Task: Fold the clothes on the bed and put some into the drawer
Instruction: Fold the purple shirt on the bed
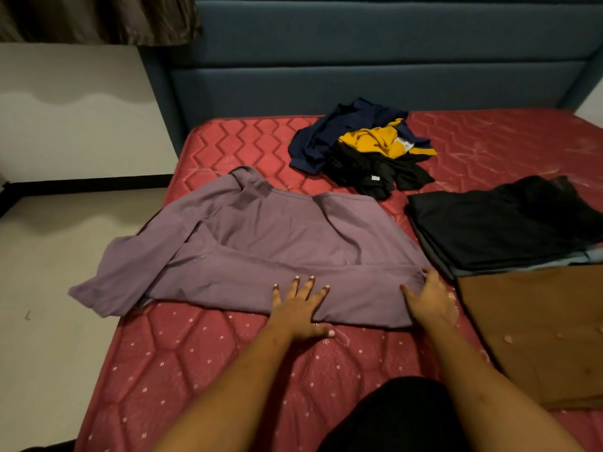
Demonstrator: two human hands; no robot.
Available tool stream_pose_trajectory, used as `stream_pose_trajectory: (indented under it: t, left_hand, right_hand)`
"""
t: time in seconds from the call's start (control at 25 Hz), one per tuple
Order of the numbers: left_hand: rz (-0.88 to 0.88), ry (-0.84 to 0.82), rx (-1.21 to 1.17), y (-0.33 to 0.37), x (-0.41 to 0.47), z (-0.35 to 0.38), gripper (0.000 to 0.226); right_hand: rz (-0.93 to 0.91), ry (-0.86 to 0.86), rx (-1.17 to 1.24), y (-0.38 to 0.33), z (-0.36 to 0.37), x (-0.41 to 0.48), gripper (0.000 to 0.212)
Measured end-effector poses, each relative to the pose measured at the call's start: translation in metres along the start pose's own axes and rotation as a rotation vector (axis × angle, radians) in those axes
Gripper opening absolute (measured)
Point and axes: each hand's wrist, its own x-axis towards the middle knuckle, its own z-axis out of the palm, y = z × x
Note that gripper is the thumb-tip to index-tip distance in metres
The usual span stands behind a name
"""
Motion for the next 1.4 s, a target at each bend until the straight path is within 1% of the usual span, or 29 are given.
stream_pose_trajectory:
  t: [0.08,0.2,0.32,0.44,0.48,0.6,0.64,0.72,0.8,0.84,0.88,0.96,1.04,1.12,1.16,1.2,1.24,1.28,1.32,1.36,1.4]
  left_hand:
    - [-0.009,0.03,0.017,0.012,0.001,0.005,0.083]
    - [0.011,0.058,0.058,0.032,0.001,0.009,0.065]
    - [-0.003,0.065,0.023,0.04,-0.001,0.01,0.053]
    - [0.035,0.034,0.02,0.048,-0.005,0.009,0.049]
    - [0.056,0.02,0.029,0.055,-0.008,0.01,0.049]
    - [0.082,-0.027,0.048,0.077,-0.018,0.02,0.049]
    - [0.082,-0.032,0.06,0.082,-0.02,0.025,0.05]
    - [0.092,-0.036,0.063,0.082,-0.022,0.028,0.052]
    - [0.119,-0.027,0.012,0.069,-0.025,0.022,0.057]
    - [0.11,-0.003,-0.024,0.057,-0.028,0.018,0.058]
    - [0.067,0.048,-0.066,0.04,-0.032,0.015,0.059]
    - [-0.118,0.218,-0.168,-0.012,-0.046,0.013,0.057]
    - [-0.394,0.449,-0.343,-0.08,-0.071,0.013,0.056]
    - [-0.708,0.653,-0.536,-0.152,-0.106,0.014,0.06]
    - [-0.849,0.7,-0.599,-0.183,-0.121,0.015,0.063]
    - [-0.952,0.706,-0.66,-0.212,-0.133,0.016,0.069]
    - [-1.007,0.684,-0.737,-0.233,-0.142,0.015,0.077]
    - [-1.01,0.675,-0.838,-0.254,-0.144,0.017,0.087]
    - [-0.961,0.671,-0.962,-0.269,-0.141,0.019,0.092]
    - [-0.871,0.679,-1.095,-0.278,-0.134,0.019,0.091]
    - [-0.792,0.692,-1.2,-0.285,-0.127,0.019,0.084]
  right_hand:
    - [-0.001,-0.029,-0.061,0.003,-0.002,-0.007,0.063]
    - [-0.045,-0.093,-0.037,0.005,-0.006,-0.015,0.06]
    - [-0.151,-0.138,-0.042,0.015,-0.016,-0.02,0.062]
    - [-0.258,-0.153,-0.207,0.025,-0.031,-0.013,0.05]
    - [-0.261,-0.157,-0.254,0.03,-0.037,-0.01,0.048]
    - [-0.183,-0.233,-0.379,0.046,-0.046,-0.014,0.053]
    - [-0.16,-0.23,-0.457,0.045,-0.046,-0.017,0.053]
    - [-0.16,-0.115,-0.658,0.023,-0.043,-0.025,0.05]
    - [-0.234,0.008,-0.702,-0.022,-0.034,-0.033,0.046]
    - [-0.299,0.009,-0.669,-0.046,-0.025,-0.039,0.044]
    - [-0.381,-0.035,-0.629,-0.073,-0.013,-0.047,0.042]
    - [-0.583,-0.191,-0.558,-0.125,0.016,-0.072,0.04]
    - [-0.784,-0.318,-0.481,-0.179,0.048,-0.103,0.041]
    - [-0.966,-0.353,-0.405,-0.233,0.082,-0.135,0.04]
    - [-1.042,-0.361,-0.375,-0.256,0.097,-0.149,0.041]
    - [-1.114,-0.373,-0.355,-0.28,0.111,-0.163,0.042]
    - [-1.175,-0.393,-0.344,-0.302,0.125,-0.175,0.045]
    - [-1.224,-0.424,-0.347,-0.325,0.139,-0.185,0.054]
    - [-1.25,-0.46,-0.36,-0.345,0.15,-0.194,0.066]
    - [-1.256,-0.49,-0.384,-0.359,0.16,-0.2,0.077]
    - [-1.248,-0.502,-0.427,-0.371,0.169,-0.206,0.084]
